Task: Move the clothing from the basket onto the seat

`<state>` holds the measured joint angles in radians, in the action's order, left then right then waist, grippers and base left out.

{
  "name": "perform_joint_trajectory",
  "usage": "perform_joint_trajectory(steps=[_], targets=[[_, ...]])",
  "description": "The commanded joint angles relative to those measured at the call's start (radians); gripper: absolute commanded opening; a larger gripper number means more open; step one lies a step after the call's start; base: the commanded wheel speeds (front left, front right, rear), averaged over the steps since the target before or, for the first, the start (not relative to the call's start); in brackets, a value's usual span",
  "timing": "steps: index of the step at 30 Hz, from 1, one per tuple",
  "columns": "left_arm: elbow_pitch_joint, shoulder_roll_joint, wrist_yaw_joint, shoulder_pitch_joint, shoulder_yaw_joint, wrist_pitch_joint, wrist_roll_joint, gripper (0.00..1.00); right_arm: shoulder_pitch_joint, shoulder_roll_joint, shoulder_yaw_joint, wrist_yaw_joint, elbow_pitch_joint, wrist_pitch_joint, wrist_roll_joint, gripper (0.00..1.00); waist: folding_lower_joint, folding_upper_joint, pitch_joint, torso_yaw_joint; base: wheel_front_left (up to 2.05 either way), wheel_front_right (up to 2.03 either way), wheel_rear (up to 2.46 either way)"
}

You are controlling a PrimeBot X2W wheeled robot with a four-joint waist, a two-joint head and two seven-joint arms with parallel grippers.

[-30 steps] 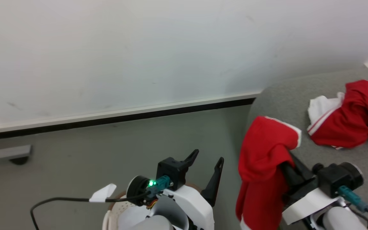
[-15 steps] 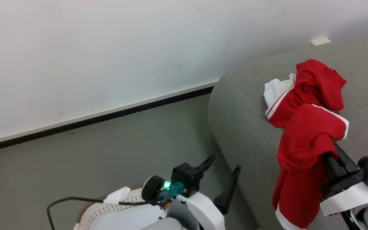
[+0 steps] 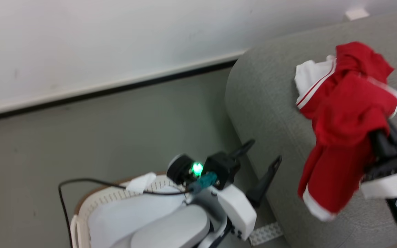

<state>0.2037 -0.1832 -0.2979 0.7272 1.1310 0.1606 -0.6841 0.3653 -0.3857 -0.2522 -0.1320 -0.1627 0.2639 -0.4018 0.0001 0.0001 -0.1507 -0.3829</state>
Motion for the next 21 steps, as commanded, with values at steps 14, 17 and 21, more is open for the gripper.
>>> perform_joint_trajectory(steps=[14, 17, 21], targets=[[0.104, 0.019, 0.119, 0.292, -0.007, 0.023, 0.099, 1.0, 0.629, -0.163, 0.132, 0.003, -0.236, -0.028, -0.056, 0.0, -0.0001, -0.0001, -0.357, 0.125, 0.0, 0.0, 0.0], [0.137, 0.033, 0.144, 0.318, -0.002, 0.045, 0.107, 1.0, 0.745, -0.208, 0.19, 0.002, -0.354, -0.023, -0.018, 0.0, -0.0001, -0.0001, -0.386, 0.146, 0.0, 0.0, 0.0], [0.178, 0.048, 0.174, 0.337, 0.004, 0.07, 0.117, 1.0, 0.834, -0.253, 0.265, 0.003, -0.536, -0.015, 0.074, 0.0, -0.0001, -0.0001, -0.414, 0.172, 0.0, 0.0, 0.0]])
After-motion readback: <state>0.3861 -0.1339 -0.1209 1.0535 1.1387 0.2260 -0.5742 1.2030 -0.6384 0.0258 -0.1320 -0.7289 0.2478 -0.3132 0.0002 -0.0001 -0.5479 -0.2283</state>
